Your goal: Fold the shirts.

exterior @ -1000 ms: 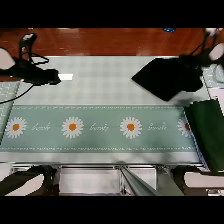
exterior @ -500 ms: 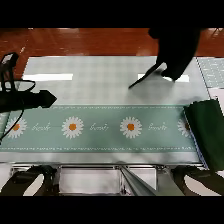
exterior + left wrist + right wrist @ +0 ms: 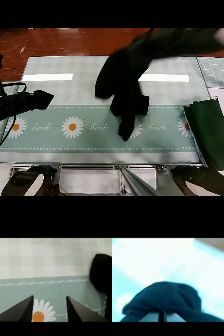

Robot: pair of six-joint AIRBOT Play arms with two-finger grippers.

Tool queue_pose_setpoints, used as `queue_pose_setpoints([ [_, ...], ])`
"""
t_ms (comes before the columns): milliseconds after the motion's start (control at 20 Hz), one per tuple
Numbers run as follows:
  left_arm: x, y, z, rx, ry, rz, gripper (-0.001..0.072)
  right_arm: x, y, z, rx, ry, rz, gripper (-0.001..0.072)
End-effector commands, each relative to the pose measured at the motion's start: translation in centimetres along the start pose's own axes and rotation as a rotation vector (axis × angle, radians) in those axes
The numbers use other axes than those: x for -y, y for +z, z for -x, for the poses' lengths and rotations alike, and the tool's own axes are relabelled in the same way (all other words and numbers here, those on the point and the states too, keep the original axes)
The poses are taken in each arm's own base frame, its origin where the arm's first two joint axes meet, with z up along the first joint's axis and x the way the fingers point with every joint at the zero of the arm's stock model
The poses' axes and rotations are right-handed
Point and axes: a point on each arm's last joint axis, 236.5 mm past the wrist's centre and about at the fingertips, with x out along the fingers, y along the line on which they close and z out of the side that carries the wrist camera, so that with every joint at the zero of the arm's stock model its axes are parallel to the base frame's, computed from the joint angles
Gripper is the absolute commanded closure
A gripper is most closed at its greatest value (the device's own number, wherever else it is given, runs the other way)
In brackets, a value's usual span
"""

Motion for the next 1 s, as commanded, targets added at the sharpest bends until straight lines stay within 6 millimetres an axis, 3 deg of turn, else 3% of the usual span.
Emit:
queue_pose_setpoints([
  [0, 0.0, 0.2, 0.1, 0.013, 0.0, 0.0, 0.0206, -4.3, -8.6, -9.2, -0.215, 0.137, -0.087, 0.0689],
  [150, 0.0, 0.2, 0.1, 0.012, 0.0, 0.0, 0.0206, -6.4, -13.0, -15.3, -0.3, 0.222, -0.229, 0.0686],
  [200, 0.0, 0.2, 0.1, 0.012, 0.0, -0.002, 0.0206, -7.1, -13.6, -16.5, -0.318, 0.251, -0.278, 0.0597],
  [250, 0.0, 0.1, 0.0, 0.01, 0.001, -0.027, 0.0205, -7.1, -14.0, -17.4, -0.33, 0.263, -0.312, 0.0363],
  [300, -0.1, -0.1, -0.1, 0.005, 0.002, -0.066, 0.0206, -5.9, -13.9, -17.6, -0.334, 0.244, -0.308, 0.0297],
  [350, -0.2, -0.5, -0.4, -0.008, 0.003, -0.076, 0.0206, -4.1, -13.5, -16.9, -0.345, 0.221, -0.308, 0.0297],
  [450, -0.5, -2.5, -1.0, -0.092, 0.002, -0.066, 0.0206, 1.3, -11.8, -12.9, -0.356, 0.165, -0.326, 0.0297],
  [550, -1.0, -6.3, -1.9, -0.237, 0.007, -0.017, 0.0206, 9.6, -10.7, -6.7, -0.308, -0.015, -0.349, 0.0297],
  [600, -1.5, -8.3, -2.6, -0.292, 0.016, 0.023, 0.0206, 14.2, -11.4, -2.9, -0.287, -0.15, -0.391, 0.0297],
  [700, -3.2, -12.3, -4.1, -0.374, 0.057, 0.184, 0.0206, 20.2, -15.1, 3.2, -0.246, -0.335, -0.513, 0.0302],
  [800, -2.7, -16.3, -5.1, -0.457, -0.004, 0.352, 0.0206, 22.2, -20.8, 5.6, -0.212, -0.394, -0.675, 0.0302],
  [950, 2.9, -19.6, -5.5, -0.526, -0.296, 0.47, 0.0206, 20.3, -28.2, 4.5, -0.146, -0.346, -0.866, 0.0302],
])
